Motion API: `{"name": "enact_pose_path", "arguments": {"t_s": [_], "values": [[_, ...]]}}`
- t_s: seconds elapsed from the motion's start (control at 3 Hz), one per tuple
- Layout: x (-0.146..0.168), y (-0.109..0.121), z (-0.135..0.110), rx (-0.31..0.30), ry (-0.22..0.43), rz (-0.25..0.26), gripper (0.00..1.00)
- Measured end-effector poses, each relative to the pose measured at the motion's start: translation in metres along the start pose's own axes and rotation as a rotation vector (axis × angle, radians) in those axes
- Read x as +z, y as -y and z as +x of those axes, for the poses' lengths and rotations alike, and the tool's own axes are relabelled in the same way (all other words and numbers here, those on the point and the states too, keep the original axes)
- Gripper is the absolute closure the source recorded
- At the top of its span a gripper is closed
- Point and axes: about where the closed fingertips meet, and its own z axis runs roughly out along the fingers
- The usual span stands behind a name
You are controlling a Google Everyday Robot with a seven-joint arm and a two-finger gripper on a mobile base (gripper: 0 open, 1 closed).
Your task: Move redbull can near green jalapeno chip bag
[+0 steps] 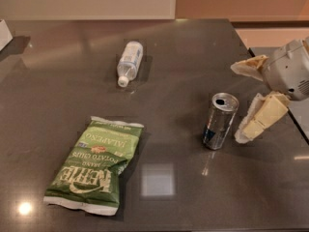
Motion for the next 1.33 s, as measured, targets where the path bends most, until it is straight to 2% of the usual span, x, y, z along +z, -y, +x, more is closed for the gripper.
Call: {"name": "enact_pose_path", "arguments": {"t_s": [1.0, 1.33], "values": [[0.022, -0.001, 0.01, 0.031, 0.093, -0.046, 0.0], [0.028, -0.002, 0.006, 0.03, 0.115, -0.07, 0.17]]}}
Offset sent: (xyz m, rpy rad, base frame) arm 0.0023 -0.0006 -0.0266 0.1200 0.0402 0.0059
